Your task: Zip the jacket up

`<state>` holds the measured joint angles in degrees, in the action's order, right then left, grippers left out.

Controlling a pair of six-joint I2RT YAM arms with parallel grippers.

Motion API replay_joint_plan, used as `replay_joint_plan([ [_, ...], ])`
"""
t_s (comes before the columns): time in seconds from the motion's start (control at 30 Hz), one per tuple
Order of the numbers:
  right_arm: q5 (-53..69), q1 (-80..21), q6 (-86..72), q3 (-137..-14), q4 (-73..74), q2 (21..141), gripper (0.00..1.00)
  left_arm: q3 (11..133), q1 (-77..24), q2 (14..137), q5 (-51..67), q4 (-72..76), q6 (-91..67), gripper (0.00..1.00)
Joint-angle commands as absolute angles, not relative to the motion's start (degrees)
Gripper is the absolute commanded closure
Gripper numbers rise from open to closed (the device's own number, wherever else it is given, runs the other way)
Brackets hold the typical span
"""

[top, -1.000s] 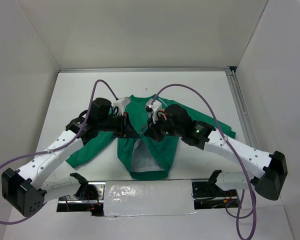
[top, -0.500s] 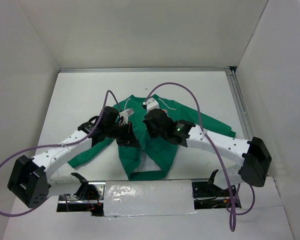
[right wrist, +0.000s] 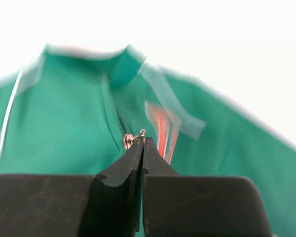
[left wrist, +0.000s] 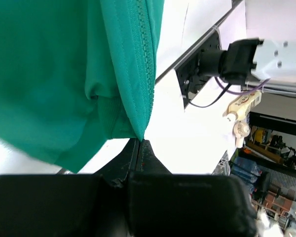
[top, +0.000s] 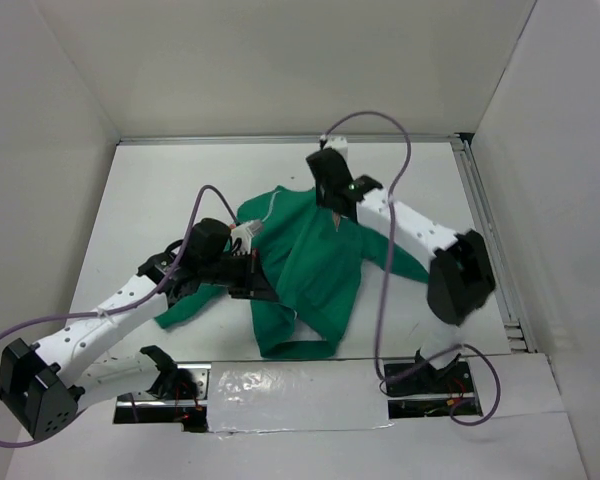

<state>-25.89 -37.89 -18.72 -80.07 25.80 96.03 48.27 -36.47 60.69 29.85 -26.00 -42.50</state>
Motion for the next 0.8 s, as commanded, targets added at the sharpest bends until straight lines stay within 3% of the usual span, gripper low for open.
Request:
replay_joint_plan([
  [0.0,-39.63,-25.95,-18.9,-93.22,22.76,109.62,1.0,44.66,-37.71,58.36,36.38,-32.97,-44.03,1.0],
  [0.03,-38.25,-21.14,-18.55,-97.34,23.11,113.17,1.0,43.95,-37.71,58.19,37.26,-32.18,-44.38,1.0],
  [0.1,-36.48,-16.12,-17.32,-119.92,25.03,124.2,1.0,41.67,-37.7,57.66,38.31,-30.77,-45.0,1.0],
  [0.23,-26.77,-13.45,-13.99,-146.01,28.23,141.13,1.0,38.33,-37.44,56.87,39.11,-28.92,-44.83,1.0],
  [0.43,-12.76,-13.27,-9.85,-137.02,16.44,139.75,1.0,36.39,-37.09,60.37,42.97,-25.32,-42.89,1.0],
  [0.47,-10.74,-13.45,-9.15,-137.28,17.39,139.66,1.0,36.39,-37.18,61.08,44.37,-23.66,-42.28,0.93],
  [0.5,-8.29,-13.62,-8.44,-137.55,18.36,139.4,0.78,36.3,-37.18,62.48,45.17,-22.51,-41.84,0.56],
  [0.53,-4.78,-14.06,-8.44,-136.85,19.24,137.83,0.57,36.73,-37.18,63.19,45.96,-22.15,-41.05,0.08],
  [0.57,-2.66,-14.32,-7.65,-135.71,19.68,136.42,0.33,37.52,-37.09,63.8,44.49,-22.5,-40.96,0.01],
  [0.6,-0.81,-14.41,-7.73,-132.31,20.04,135.01,0.04,39.18,-37.09,64.33,42.82,-24.07,-40.61,0.01],
  [0.77,2.29,-13.89,-12.81,-112.66,18.99,118.68,0.0,47.7,-32.54,64.07,27.37,-30.66,-41.04,0.01],
])
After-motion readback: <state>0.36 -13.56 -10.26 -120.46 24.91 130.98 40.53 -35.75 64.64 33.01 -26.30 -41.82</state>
